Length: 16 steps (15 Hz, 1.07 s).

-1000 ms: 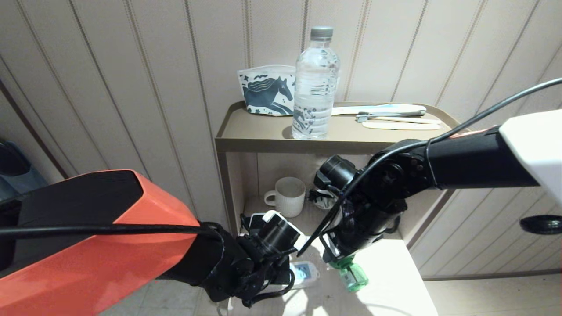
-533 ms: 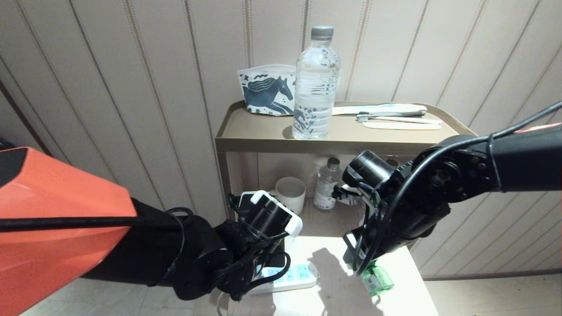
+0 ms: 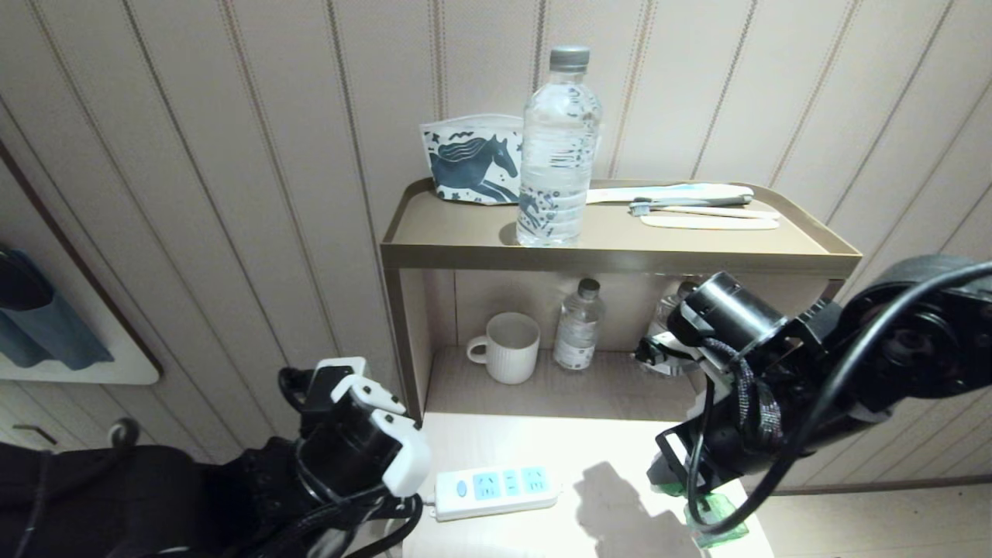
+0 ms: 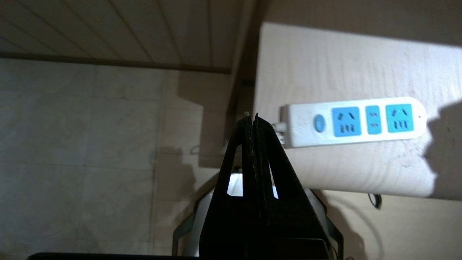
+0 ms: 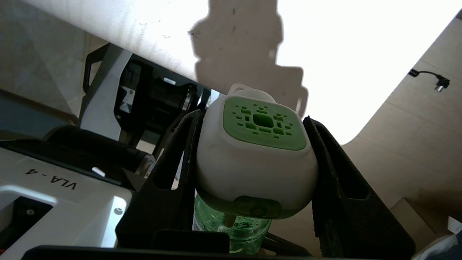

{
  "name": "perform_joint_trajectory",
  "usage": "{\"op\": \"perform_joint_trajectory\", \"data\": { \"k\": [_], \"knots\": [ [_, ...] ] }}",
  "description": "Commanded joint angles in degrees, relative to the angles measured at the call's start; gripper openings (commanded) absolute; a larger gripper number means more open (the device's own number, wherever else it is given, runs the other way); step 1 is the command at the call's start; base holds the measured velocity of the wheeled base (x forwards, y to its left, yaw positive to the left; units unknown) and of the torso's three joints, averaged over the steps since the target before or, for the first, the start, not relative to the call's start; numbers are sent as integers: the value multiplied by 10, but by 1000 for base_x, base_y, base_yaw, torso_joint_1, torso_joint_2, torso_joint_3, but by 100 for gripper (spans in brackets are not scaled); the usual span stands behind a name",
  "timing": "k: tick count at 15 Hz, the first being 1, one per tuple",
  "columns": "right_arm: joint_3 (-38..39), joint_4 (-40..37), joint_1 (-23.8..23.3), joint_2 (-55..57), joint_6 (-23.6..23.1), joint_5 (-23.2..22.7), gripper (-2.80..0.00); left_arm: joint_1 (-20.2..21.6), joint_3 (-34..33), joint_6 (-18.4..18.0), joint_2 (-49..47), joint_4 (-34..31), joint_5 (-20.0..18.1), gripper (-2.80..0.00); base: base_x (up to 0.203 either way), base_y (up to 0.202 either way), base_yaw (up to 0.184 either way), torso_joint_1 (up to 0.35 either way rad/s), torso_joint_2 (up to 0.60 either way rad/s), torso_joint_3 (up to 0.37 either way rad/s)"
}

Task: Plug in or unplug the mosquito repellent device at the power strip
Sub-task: Place the mosquito repellent liquid on the table

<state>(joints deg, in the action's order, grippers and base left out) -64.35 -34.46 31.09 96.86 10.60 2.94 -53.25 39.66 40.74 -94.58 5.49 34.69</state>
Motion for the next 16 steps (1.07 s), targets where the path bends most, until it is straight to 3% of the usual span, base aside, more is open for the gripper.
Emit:
{"op": "perform_joint_trajectory", "data": {
  "k": [1, 4, 6, 8, 11, 13, 16],
  "knots": [
    [53, 38, -4, -50, 2, 14, -280, 15, -55, 3, 139, -23, 46, -280, 0, 0, 0, 0, 0, 0],
    [96, 83, -3, -78, 6, 42, -280, 98, -84, 6, 292, -136, 83, -280, 0, 0, 0, 0, 0, 0],
    [137, 132, -2, -95, 17, 64, -280, 183, -82, 5, 408, -237, 93, -280, 0, 0, 0, 0, 0, 0],
    [174, 198, -2, -102, 28, 115, -280, 283, -82, 1, 528, -331, 104, -280, 0, 0, 0, 0, 0, 0],
    [227, 313, -1, -104, 33, 208, -280, 418, -92, -62, 679, -406, 115, -280, 0, 0, 0, 0, 0, 0],
    [265, 402, 2, -103, 33, 249, -280, 477, -113, -127, 761, -420, 83, -280, 0, 0, 0, 0, 0, 0],
    [345, 567, 5, -92, 31, 275, -280, 519, -151, -208, 854, -396, -17, -280, 0, 0, 0, 0, 0, 0]
  ]
}}
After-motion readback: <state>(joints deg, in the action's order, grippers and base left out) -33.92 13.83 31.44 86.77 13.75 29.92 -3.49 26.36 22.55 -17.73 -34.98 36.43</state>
